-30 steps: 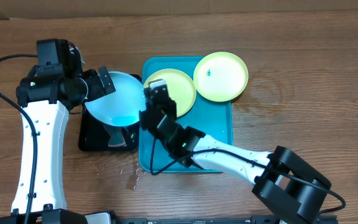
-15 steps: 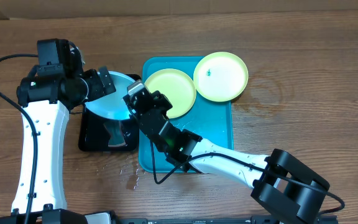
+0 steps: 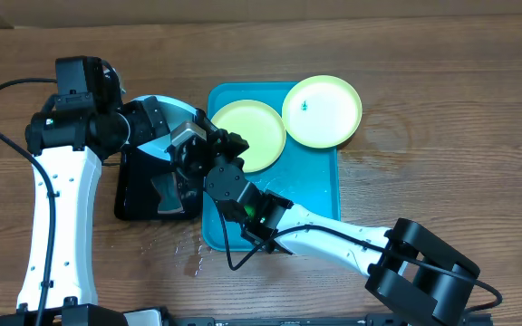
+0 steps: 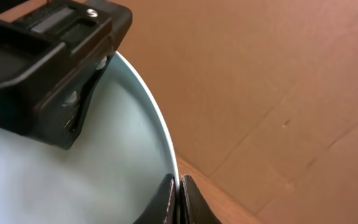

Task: Clean dirty plates on tray and stack at the side
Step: 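Swing the white plate over the yellow plates toward the right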

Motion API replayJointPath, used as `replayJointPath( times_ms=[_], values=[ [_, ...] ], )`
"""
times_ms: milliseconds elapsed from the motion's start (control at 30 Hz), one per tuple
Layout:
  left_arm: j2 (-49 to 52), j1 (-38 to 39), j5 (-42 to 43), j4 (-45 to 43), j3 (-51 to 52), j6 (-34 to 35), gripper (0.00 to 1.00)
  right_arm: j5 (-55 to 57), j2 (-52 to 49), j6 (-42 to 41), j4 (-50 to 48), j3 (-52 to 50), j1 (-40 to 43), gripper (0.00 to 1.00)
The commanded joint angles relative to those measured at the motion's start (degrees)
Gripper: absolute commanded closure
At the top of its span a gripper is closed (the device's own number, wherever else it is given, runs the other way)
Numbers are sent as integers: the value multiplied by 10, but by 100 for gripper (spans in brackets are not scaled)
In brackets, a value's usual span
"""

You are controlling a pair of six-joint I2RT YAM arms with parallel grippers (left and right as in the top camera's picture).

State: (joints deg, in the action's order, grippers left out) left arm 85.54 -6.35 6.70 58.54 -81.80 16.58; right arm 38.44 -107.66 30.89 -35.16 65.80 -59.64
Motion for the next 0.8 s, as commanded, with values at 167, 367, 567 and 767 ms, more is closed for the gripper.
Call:
replayJointPath(
  times_ms=[167, 367, 567, 767],
  values=[
    [7, 5, 4, -2, -12, 10, 0, 5, 1, 11, -8, 15, -3, 96],
    [7, 5, 4, -3, -12, 10, 0, 5, 1, 11, -8, 15, -3, 96],
    [7, 5, 4, -2, -12, 10, 0, 6, 1, 11, -8, 15, -3, 96],
    [7, 5, 4, -3, -12, 10, 0, 38, 1, -42, -8, 14, 0, 96]
  ],
)
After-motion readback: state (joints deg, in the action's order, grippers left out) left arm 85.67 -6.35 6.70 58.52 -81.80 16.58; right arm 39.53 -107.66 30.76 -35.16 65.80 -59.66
